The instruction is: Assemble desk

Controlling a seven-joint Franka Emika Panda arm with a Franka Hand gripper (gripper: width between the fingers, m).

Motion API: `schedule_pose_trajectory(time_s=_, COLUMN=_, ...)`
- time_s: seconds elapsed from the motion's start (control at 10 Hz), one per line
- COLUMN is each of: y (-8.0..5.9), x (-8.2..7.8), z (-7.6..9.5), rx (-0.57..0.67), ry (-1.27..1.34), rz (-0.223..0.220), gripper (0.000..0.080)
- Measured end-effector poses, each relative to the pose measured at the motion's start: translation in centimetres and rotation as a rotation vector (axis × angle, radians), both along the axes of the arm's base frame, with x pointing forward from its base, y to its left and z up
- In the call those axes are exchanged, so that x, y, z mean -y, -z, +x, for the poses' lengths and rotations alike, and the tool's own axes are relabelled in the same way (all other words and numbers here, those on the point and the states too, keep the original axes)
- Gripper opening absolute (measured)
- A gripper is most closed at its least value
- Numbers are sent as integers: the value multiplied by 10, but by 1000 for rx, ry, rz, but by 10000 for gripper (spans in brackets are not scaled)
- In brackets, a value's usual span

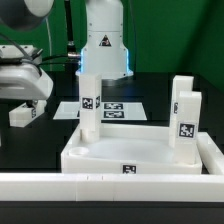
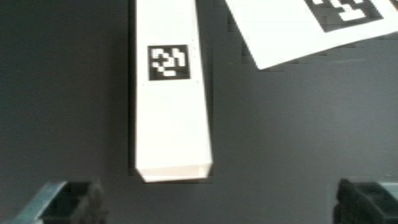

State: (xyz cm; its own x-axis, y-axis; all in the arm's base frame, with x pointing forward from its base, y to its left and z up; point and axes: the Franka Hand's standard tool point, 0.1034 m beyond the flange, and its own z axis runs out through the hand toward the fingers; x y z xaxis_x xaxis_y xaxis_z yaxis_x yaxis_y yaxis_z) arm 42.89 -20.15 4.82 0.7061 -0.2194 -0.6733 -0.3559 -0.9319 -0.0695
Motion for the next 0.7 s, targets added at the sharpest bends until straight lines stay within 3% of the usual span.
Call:
schedule_pose_trajectory(time_s=0.5, y=16, x=0, z=-25, rx=-288, ry=-4, rz=68, gripper=649)
schedule_pose_trajectory(time_s=0.7, y=26, x=1, z=-29, rx=-322, ry=-4, rz=72, gripper=649)
